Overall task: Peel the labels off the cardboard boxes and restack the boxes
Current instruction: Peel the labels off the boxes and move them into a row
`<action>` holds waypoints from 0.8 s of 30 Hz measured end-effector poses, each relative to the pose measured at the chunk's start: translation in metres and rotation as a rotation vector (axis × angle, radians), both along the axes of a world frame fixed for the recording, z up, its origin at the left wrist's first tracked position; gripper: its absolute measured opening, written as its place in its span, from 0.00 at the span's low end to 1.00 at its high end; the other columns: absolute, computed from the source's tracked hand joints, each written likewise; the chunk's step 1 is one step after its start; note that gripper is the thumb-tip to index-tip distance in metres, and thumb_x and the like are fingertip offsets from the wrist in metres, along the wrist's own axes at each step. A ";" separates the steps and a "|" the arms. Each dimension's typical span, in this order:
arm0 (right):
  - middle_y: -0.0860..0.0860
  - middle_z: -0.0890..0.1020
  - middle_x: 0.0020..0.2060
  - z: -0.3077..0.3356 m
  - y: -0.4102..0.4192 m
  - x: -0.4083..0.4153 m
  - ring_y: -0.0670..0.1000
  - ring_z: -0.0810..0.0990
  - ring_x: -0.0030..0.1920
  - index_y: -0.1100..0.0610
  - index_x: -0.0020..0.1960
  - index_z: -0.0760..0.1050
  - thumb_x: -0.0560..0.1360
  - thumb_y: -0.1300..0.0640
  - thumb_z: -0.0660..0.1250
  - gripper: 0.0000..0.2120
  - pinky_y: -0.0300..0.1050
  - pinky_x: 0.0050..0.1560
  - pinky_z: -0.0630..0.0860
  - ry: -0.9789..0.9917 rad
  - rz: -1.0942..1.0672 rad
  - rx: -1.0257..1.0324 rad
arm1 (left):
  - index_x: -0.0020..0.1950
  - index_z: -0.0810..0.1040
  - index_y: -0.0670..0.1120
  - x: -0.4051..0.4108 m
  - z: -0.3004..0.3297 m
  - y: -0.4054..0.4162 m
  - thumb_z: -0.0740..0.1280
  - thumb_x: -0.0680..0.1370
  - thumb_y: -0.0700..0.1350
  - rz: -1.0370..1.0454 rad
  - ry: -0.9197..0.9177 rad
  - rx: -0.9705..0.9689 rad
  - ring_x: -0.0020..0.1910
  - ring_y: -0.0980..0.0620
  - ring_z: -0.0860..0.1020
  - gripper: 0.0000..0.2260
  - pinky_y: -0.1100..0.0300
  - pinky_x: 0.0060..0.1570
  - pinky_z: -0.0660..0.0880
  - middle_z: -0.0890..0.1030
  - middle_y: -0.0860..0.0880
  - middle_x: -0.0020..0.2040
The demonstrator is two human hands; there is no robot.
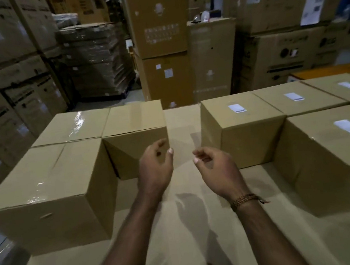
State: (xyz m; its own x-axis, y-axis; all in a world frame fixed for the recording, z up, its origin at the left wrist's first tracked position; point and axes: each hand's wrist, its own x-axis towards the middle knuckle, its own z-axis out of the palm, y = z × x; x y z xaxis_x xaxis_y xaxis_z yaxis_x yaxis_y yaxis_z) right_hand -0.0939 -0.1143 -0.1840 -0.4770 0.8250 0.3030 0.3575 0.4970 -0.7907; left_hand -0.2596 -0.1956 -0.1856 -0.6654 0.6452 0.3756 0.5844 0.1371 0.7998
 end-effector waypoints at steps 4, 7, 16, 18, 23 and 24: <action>0.43 0.85 0.51 0.003 0.036 0.055 0.45 0.83 0.52 0.49 0.59 0.84 0.80 0.52 0.70 0.09 0.49 0.57 0.81 -0.040 -0.072 0.005 | 0.73 0.78 0.51 0.049 -0.005 0.029 0.70 0.83 0.51 -0.065 0.002 -0.049 0.60 0.54 0.80 0.19 0.57 0.55 0.77 0.81 0.54 0.68; 0.45 0.85 0.54 0.013 0.075 0.087 0.48 0.82 0.55 0.49 0.63 0.82 0.80 0.51 0.71 0.12 0.53 0.60 0.82 -0.051 -0.125 -0.022 | 0.75 0.77 0.51 0.080 0.000 0.060 0.69 0.83 0.52 -0.075 -0.032 -0.063 0.62 0.52 0.80 0.20 0.52 0.58 0.79 0.80 0.53 0.70; 0.59 0.69 0.77 0.028 0.209 0.139 0.62 0.71 0.75 0.53 0.81 0.65 0.82 0.45 0.69 0.31 0.58 0.73 0.72 -0.409 -0.250 -0.168 | 0.80 0.70 0.50 0.144 0.000 0.169 0.66 0.85 0.53 -0.051 -0.159 -0.087 0.68 0.47 0.77 0.23 0.52 0.60 0.78 0.77 0.48 0.74; 0.60 0.62 0.79 0.026 0.232 0.140 0.63 0.67 0.76 0.48 0.82 0.62 0.82 0.44 0.67 0.32 0.60 0.74 0.71 -0.464 -0.244 -0.099 | 0.83 0.65 0.52 0.145 -0.005 0.189 0.65 0.85 0.54 -0.044 -0.116 -0.124 0.72 0.45 0.74 0.26 0.45 0.68 0.76 0.73 0.46 0.77; 0.64 0.50 0.83 0.014 0.269 0.130 0.64 0.56 0.81 0.46 0.85 0.55 0.83 0.40 0.65 0.35 0.58 0.77 0.66 -0.709 -0.177 0.064 | 0.83 0.63 0.61 0.134 -0.017 0.226 0.61 0.86 0.58 -0.018 -0.027 -0.383 0.83 0.36 0.56 0.25 0.36 0.77 0.62 0.55 0.44 0.86; 0.64 0.52 0.82 0.010 0.272 0.126 0.63 0.57 0.80 0.45 0.84 0.56 0.83 0.38 0.65 0.35 0.57 0.77 0.65 -0.740 -0.175 0.108 | 0.82 0.65 0.62 0.131 -0.021 0.229 0.60 0.86 0.59 -0.017 -0.011 -0.432 0.83 0.35 0.54 0.23 0.35 0.77 0.61 0.53 0.44 0.86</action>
State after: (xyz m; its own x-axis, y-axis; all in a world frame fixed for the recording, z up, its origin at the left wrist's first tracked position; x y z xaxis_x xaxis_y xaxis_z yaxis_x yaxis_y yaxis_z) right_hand 0.0322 0.1577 -0.1737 -0.4522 0.8910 0.0389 0.8550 0.4455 -0.2653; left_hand -0.1289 0.0331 -0.2066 -0.6556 0.7526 0.0613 0.5809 0.4509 0.6777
